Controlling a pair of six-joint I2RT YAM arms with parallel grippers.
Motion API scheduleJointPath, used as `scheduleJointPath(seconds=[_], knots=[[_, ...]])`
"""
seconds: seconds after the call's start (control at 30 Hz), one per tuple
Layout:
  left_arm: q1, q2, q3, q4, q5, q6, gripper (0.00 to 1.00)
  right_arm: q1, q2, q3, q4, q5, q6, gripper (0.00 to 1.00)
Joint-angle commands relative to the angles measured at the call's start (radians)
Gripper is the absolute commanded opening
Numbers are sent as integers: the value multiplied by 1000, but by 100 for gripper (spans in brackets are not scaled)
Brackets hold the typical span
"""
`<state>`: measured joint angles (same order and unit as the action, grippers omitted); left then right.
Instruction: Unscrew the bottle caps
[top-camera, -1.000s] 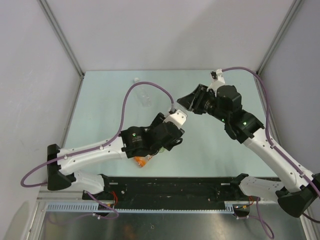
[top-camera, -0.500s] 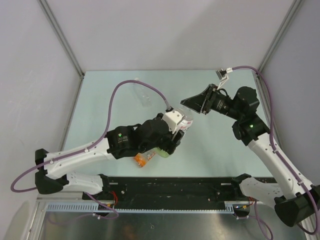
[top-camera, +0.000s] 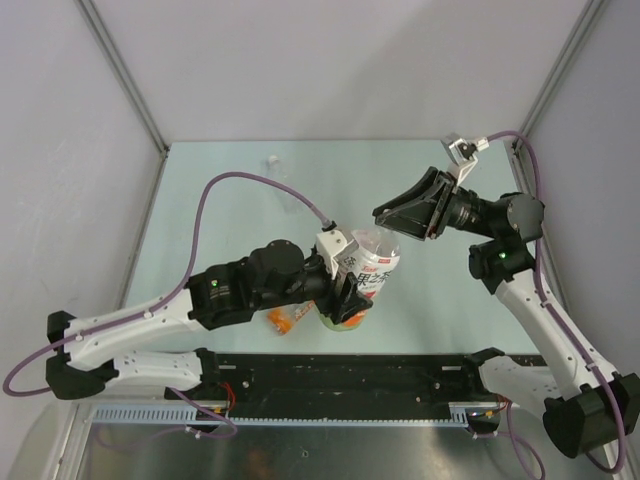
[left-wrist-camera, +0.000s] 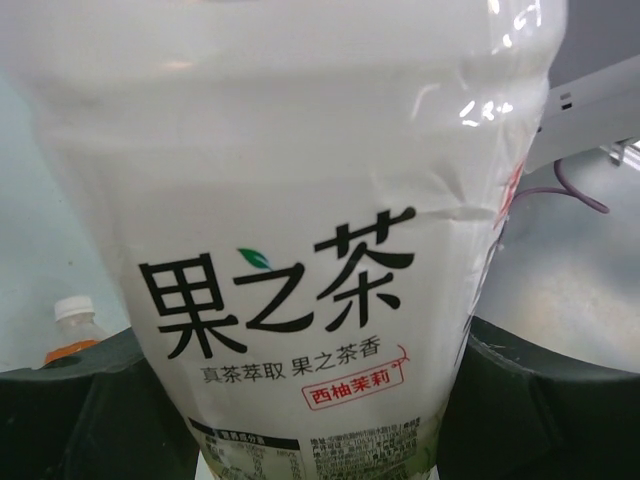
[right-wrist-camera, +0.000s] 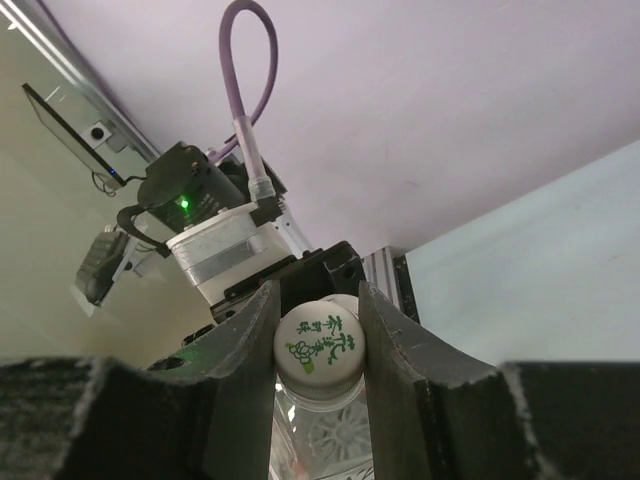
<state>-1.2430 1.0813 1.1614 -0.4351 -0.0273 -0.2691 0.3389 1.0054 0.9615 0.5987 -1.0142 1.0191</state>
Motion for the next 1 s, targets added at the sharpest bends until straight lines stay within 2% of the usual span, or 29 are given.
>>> scheduleJointPath(seconds=[0.0,0.07,0.13,0.2,0.27,0.43,0.53,0.8,0.97], knots=[[-18,-32,-31,6,98,38,0,-36,7,8,192,60,108,0],[-18,-33,-40,6,66,33,0,-38,-2,8,169,73,96,3],[-18,-35,-48,6,24,31,0,-45,-17,8,120,98,70,20],[-17,-34,-55,6,-22,28,0,-56,-40,8,54,134,37,46],[-16,-34,-64,5,-63,26,0,-66,-61,7,-6,166,12,66],[-16,-17,-73,-13,-169,18,0,-93,-75,9,-65,197,23,93],[-16,-5,-71,-32,-227,14,0,-99,-78,17,-136,226,9,99],[-16,57,-47,-99,-387,0,0,-90,-46,120,-527,373,-110,99],[-16,107,-20,-151,-503,-5,0,-5,-8,182,-749,542,-168,99]])
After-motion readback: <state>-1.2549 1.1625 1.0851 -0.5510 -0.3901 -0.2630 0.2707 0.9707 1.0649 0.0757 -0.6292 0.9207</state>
